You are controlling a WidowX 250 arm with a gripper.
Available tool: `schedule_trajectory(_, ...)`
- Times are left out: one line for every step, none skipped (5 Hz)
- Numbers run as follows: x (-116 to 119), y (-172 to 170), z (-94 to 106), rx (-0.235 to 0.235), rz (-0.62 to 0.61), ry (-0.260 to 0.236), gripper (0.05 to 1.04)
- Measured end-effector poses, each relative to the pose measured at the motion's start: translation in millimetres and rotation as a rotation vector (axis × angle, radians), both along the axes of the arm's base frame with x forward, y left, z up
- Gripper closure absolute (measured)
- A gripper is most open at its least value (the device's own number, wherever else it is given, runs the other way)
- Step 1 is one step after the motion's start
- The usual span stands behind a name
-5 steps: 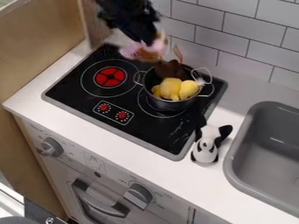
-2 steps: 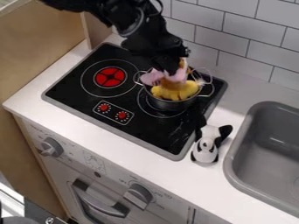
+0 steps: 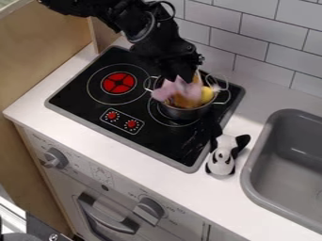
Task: Move the stuffed toy from the left burner to the pot on the right burner
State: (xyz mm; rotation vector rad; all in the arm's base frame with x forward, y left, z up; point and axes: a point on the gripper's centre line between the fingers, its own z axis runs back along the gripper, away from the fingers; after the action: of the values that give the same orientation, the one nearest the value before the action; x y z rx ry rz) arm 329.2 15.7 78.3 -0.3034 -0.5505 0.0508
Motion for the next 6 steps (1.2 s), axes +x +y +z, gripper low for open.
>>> schedule_trajectory(-2.7, 2.9, 4.2, -0.003, -0.010, -0.002, 0.193)
schedule_trajectory(-4.0, 6.4, 5.4, -0.001, -0.022, 0.008, 0.079)
schedule_trajectory(-5.7, 12.8, 14.0, -0.006, -0.032, 0.061, 0.084)
schedule_trajectory(-12.8, 32.6, 32.9, 0.035, -0.051, 0.163, 0.084)
schedule_trajectory(-20.8, 64.7, 56.6, 0.107, -0.069, 0.243, 0.084)
schedule_trajectory(-33.5, 88.1, 64.8, 0.170, -0.074, 0.326, 0.084)
